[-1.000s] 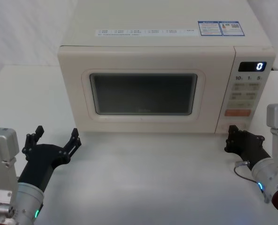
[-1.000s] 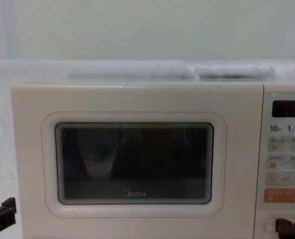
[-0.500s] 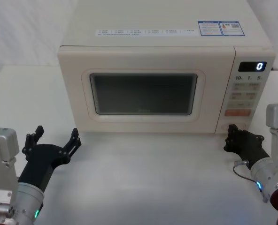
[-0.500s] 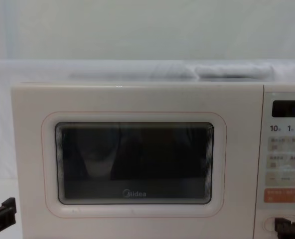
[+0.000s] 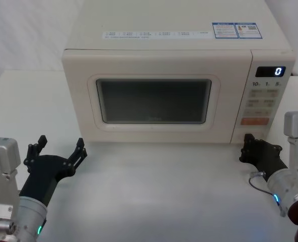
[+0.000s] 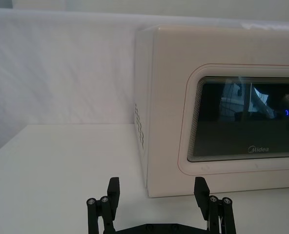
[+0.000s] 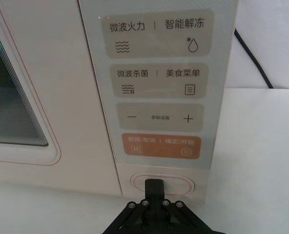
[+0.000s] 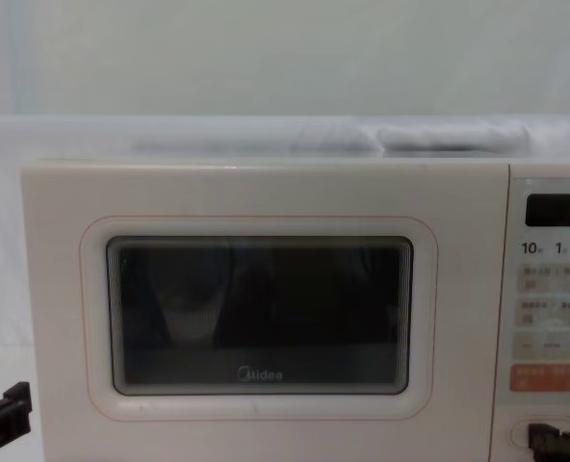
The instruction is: Press the button to open the microwave door with one hand; close the microwave door with the other hand.
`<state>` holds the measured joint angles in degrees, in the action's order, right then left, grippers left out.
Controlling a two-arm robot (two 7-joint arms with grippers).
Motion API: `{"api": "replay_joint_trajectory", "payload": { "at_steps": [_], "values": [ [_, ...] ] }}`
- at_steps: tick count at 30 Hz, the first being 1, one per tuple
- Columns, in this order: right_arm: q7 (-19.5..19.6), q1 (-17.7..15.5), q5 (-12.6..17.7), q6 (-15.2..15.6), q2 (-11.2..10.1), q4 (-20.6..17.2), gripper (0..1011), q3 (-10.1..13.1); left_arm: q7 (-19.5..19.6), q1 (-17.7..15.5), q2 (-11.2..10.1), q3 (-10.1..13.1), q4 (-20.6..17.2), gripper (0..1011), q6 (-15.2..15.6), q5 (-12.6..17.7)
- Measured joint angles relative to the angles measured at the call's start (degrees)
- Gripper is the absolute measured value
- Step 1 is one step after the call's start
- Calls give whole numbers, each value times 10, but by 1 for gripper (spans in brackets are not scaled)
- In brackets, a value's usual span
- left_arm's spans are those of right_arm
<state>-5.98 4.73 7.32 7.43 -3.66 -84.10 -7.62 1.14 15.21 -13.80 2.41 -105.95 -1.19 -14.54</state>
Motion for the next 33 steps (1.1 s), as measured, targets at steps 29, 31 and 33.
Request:
{"api": "replay_joint_trajectory", "payload": {
  "at_steps": [29,31,33],
  "values": [
    [-1,29,0,-17,6,41,0,2,0,0,0,0,0,1001,0,0],
    [-2,34,0,-18,6,46,0,1,0,0,0,0,0,1001,0,0],
    [-2,38,1,-19,6,51,0,1,0,0,0,0,0,1001,0,0]
  ]
}}
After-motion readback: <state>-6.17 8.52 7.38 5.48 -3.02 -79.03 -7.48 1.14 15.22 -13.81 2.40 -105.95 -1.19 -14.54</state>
